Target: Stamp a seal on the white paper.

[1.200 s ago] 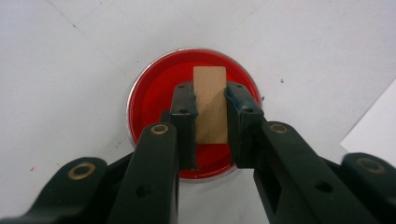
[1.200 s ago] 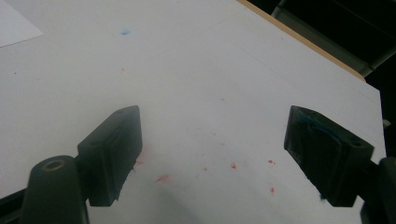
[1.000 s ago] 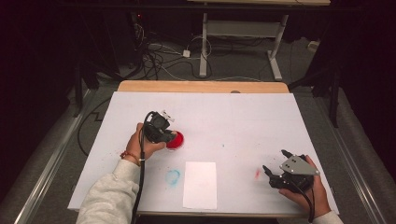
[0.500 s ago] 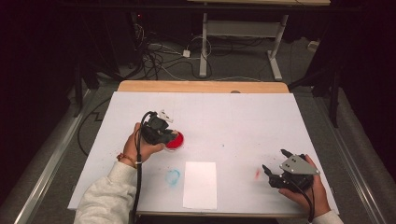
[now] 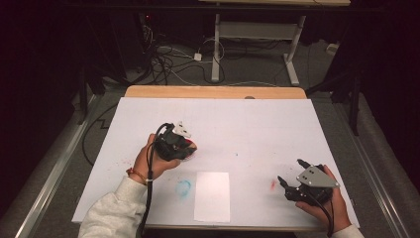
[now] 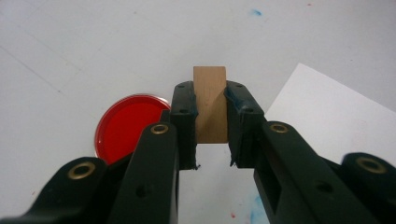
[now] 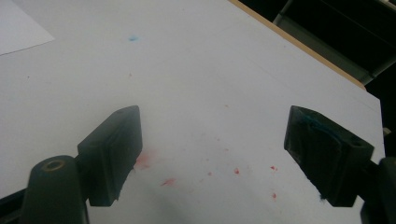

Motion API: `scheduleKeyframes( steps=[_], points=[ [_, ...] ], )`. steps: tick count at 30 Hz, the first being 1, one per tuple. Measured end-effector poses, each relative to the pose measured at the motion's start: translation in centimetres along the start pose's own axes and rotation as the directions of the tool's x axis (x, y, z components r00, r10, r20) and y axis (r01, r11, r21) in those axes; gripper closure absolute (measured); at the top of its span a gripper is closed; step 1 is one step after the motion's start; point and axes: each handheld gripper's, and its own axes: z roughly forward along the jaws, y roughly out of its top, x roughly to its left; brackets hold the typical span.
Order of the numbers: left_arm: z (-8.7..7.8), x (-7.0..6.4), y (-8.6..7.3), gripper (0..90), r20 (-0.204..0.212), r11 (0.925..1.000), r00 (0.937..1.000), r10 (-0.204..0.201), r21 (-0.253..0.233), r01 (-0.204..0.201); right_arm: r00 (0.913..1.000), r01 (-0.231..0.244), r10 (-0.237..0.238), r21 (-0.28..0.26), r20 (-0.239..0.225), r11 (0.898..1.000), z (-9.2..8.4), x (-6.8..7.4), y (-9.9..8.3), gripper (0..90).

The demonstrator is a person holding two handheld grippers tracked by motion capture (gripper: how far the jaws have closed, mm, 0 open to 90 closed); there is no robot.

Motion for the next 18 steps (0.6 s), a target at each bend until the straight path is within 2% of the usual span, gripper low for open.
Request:
scheduleKeyframes(
  steps=[12, 18],
  points=[
    [-0.4, -2.3, 0.6, 73.8, 0.032, 0.9974, 0.9969, 0.072, 0.0, -0.072, 1.0, -0.002, 0.002, 0.0, 0.001, 1.0, 0.0, 0.0, 0.0, 19.6],
    [-0.4, -3.3, 0.5, 73.8, 0.039, 0.9955, 0.9948, 0.094, -0.003, -0.094, 1.0, 0.001, -0.001, 0.002, -0.003, 1.0, 0.0, 0.1, 0.0, 19.6]
  ],
)
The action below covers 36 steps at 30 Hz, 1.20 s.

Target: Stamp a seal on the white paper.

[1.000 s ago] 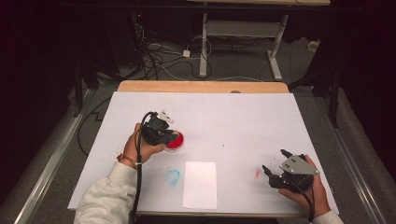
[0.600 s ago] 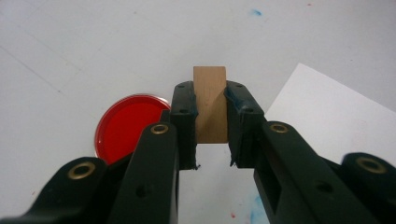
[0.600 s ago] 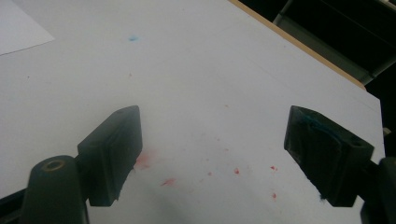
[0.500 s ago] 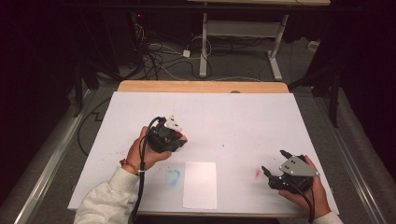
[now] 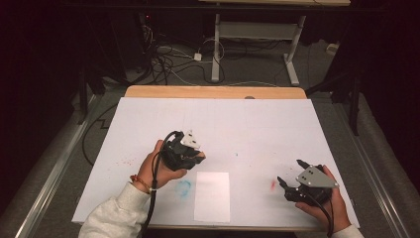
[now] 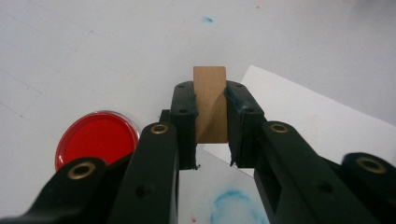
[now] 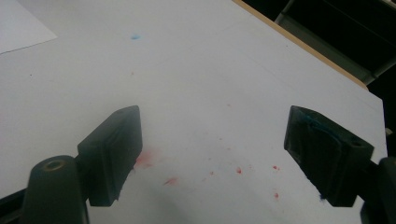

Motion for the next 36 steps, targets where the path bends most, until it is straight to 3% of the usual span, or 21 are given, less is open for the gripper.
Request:
scheduleKeyframes(
  steps=[20, 36],
  points=[
    [0.0, -2.6, -0.2, 73.7, 0.035, 0.9967, 0.9961, 0.081, -0.001, -0.081, 1.0, 0.003, -0.003, 0.0, -0.003, 1.0, 0.0, 0.1, 0.0, 19.6],
    [2.1, -4.6, -0.5, 73.7, 0.1, 0.9905, 0.9871, 0.125, 0.045, -0.13, 1.0, 0.004, -0.004, 0.006, -0.005, 1.0, 0.1, 0.2, 0.0, 19.6]
  ],
)
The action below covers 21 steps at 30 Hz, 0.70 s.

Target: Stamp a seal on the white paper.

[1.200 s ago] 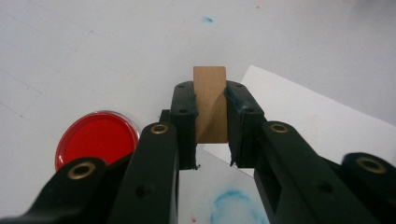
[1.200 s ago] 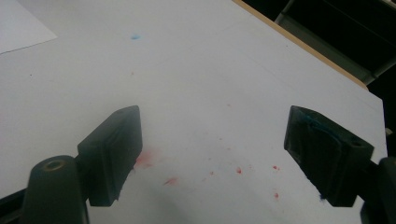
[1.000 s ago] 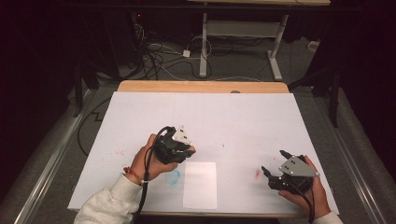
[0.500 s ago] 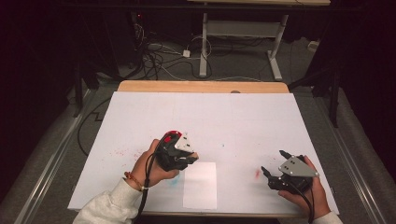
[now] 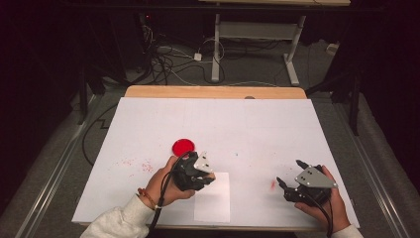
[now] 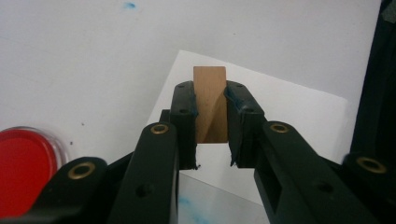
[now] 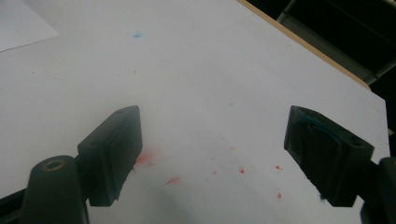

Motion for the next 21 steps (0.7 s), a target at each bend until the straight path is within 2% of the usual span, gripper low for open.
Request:
scheduleKeyframes(
  steps=[10, 21],
  points=[
    [2.0, -1.1, -0.1, 73.7, 0.038, 0.9986, 0.9989, 0.027, 0.045, -0.029, 1.0, 0.008, -0.008, 0.003, -0.005, 1.0, 0.0, 0.1, 0.0, 19.6],
    [3.8, -1.5, -0.5, 73.8, 0.061, 0.9953, 0.9973, 0.042, 0.085, -0.047, 0.9999, 0.012, -0.012, 0.008, -0.007, 1.0, 0.1, 0.2, 0.0, 19.6]
  ],
)
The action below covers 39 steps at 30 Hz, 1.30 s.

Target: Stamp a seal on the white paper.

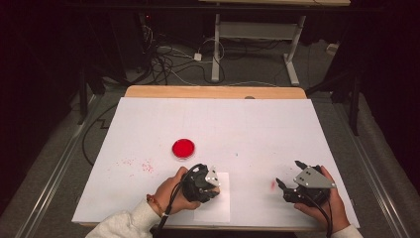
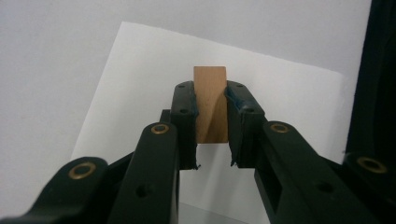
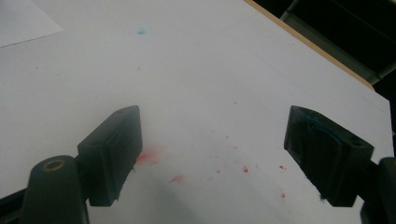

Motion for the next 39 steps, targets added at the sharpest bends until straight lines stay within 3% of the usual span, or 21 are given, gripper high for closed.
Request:
scheduleKeyframes(
  steps=[4, 39],
  points=[
    [0.63, -0.08, -0.11, 73.8, -0.001, 0.9997, 1.0, 0.007, 0.024, -0.007, 1.0, 0.002, -0.002, 0.0, 0.0, 1.0, -0.02, 0.01, 0.01, 19.6],
    [1.01, 0.32, -0.23, 73.8, 0.025, 0.9993, 0.9993, -0.027, 0.027, 0.027, 1.0, 0.003, -0.003, 0.002, -0.001, 1.0, 0.02, 0.08, 0.06, 19.6]
  ],
)
